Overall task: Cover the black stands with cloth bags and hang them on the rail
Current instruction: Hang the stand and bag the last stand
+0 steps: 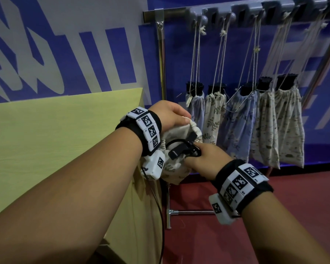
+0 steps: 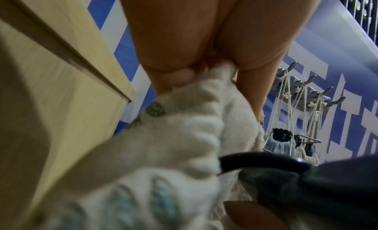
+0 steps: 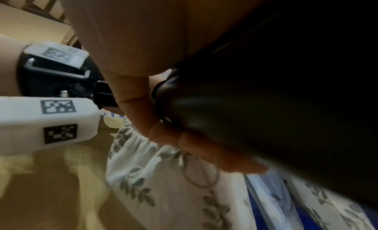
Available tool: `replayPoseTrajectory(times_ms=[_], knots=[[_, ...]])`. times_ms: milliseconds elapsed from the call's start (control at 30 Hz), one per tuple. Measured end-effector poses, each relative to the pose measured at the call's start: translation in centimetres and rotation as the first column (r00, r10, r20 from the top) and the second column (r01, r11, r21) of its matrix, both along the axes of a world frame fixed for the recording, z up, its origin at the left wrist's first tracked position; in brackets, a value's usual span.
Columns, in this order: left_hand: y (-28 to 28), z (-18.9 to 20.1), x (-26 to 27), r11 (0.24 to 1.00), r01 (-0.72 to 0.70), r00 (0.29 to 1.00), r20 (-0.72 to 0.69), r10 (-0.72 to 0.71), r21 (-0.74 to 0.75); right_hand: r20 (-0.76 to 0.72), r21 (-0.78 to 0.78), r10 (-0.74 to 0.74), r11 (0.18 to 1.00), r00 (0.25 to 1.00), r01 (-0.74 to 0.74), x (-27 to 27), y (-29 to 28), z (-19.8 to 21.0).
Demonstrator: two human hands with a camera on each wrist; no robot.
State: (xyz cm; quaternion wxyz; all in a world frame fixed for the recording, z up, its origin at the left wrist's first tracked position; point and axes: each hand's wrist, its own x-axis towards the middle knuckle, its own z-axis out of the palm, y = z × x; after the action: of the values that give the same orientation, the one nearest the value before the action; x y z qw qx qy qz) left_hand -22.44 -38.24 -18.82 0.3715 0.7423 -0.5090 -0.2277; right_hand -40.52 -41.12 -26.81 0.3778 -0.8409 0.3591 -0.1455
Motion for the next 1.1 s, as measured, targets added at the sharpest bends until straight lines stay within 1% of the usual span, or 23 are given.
replayPoseTrajectory(times_ms=[100,233,267,333,367,433,500,567,633,667,767,867,967,1000,1033,1100], knots=[[0.1,0.1,-0.5,0.999,0.044,0.998,-0.043,-0.045,-0.021,0.002,0.057,-0.02,0.998,1.0,0.02,-0.1,-0.3,-0.4],[0.1,0.1,-0.9,0.987,0.158,0.986,-0.056,-0.158,-0.003,0.024,0.053,0.011,0.999,1.0,-0.012,0.3,0.0,-0.8],[0.1,0.1,-1.0,0.982,0.187,0.981,-0.054,-0.186,0.01,0.041,0.087,0.0,0.996,0.999,-0.003,0.4,0.0,-0.8],[0.3,0.2,-1.1,0.974,0.224,0.974,-0.048,-0.222,0.028,0.071,0.231,-0.041,0.973,0.997,0.024,0.6,-0.2,-0.9],[0.4,0.2,-1.1,0.972,0.233,0.972,-0.037,-0.231,0.037,0.095,0.332,-0.061,0.943,0.994,0.026,0.7,-0.3,-1.1],[0.5,0.2,-1.1,0.97,0.234,0.971,0.024,-0.237,0.067,0.157,0.52,-0.104,0.854,0.982,0.007,0.9,-0.6,-1.4],[0.4,0.2,-1.0,0.968,0.228,0.967,0.096,-0.238,0.107,0.213,0.648,-0.137,0.761,0.967,-0.035,1.1,-0.6,-1.8],[0.3,0.2,-1.0,0.958,0.243,0.958,0.119,-0.261,0.149,0.243,0.712,-0.138,0.697,0.96,-0.08,1.3,-0.6,-2.1],[0.2,0.2,-1.0,0.938,0.288,0.944,0.107,-0.311,0.193,0.258,0.746,-0.153,0.659,0.954,-0.096,1.3,-0.6,-2.3],[0.2,0.2,-1.0,0.929,0.302,0.936,0.116,-0.331,0.213,0.266,0.762,-0.18,0.641,0.947,-0.093,1.4,-0.6,-2.3],[0.2,0.1,-0.8,0.92,0.303,0.91,0.21,-0.356,0.247,0.31,0.799,-0.282,0.595,0.908,-0.088,1.5,-0.7,-2.3],[0.1,0.2,-0.6,0.944,0.28,0.9,0.296,-0.321,0.174,0.356,0.801,-0.327,0.589,0.875,-0.106,1.9,-0.5,-2.2],[0.0,0.5,-0.4,0.98,0.191,0.916,0.349,-0.198,0.054,0.42,0.796,-0.353,0.585,0.836,-0.153,2.4,-0.6,-2.4],[-0.1,0.5,-0.2,0.987,0.16,0.922,0.355,-0.156,0.019,0.435,0.783,-0.34,0.6,0.834,-0.164,2.4,-0.7,-2.4],[-0.1,0.5,0.0,0.991,0.133,0.929,0.35,-0.121,-0.008,0.427,0.75,-0.309,0.646,0.85,-0.143,2.4,-0.8,-2.4],[-0.2,0.3,0.3,0.995,0.084,0.945,0.32,-0.064,-0.048,0.338,0.64,-0.218,0.767,0.916,-0.054,2.0,-1.0,-2.3]])
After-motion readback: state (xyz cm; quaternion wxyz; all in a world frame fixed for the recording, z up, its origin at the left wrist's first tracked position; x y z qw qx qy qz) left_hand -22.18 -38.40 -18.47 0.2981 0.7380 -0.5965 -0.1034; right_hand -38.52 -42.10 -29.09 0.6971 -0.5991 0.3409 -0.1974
